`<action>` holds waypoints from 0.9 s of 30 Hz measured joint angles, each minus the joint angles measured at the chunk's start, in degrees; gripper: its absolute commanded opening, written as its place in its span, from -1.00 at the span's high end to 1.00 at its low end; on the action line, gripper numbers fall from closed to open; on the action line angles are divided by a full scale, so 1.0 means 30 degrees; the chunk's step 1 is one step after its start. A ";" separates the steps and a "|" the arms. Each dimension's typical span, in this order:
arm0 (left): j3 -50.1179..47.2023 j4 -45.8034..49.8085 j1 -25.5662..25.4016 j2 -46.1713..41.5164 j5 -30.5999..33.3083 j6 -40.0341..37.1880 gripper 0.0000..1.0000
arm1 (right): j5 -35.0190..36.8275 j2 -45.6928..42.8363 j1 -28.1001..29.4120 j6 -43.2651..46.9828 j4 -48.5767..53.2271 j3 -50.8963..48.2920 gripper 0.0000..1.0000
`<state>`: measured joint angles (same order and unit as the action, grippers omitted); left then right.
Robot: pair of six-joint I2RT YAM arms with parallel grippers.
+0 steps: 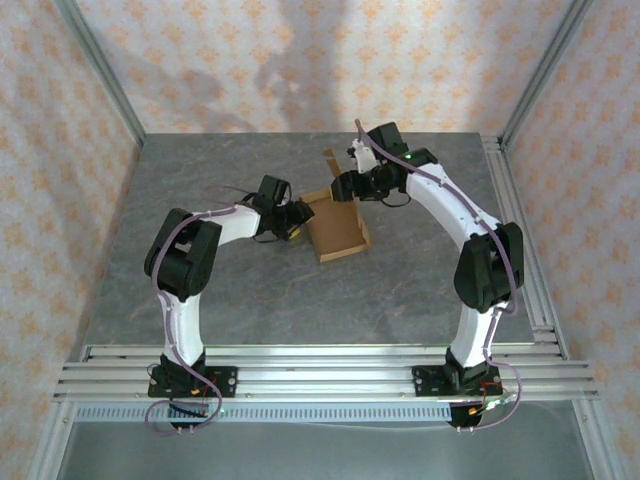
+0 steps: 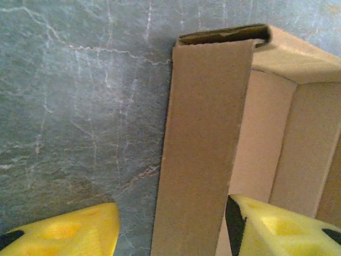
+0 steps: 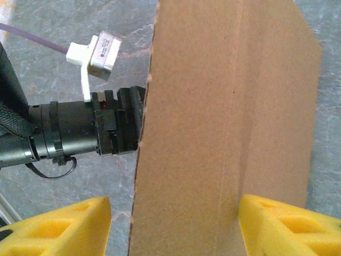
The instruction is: Fold the paper box
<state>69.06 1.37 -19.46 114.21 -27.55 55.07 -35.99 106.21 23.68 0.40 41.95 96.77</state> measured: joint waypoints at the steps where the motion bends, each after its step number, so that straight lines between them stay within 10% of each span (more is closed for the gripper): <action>1: 0.0080 -0.0073 -0.0029 -0.0007 -0.0036 0.0000 -0.14 | 0.0007 0.0000 0.0029 -0.0066 -0.0044 0.0000 -0.18; 12: 0.0073 -0.0401 -0.0707 0.0102 -0.0189 0.0495 -0.08 | 0.1035 0.0000 0.0036 0.0044 -0.0146 -0.0007 0.00; 27: -0.2193 -0.1013 -0.2725 -0.2477 0.1705 0.1035 -0.62 | 0.3439 -0.2302 -0.1239 0.1297 -0.0488 -0.1341 -0.65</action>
<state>62.48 -1.67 -27.64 106.78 -22.44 58.17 -25.67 99.31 19.97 4.29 40.49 92.75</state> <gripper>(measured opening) 0.784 0.791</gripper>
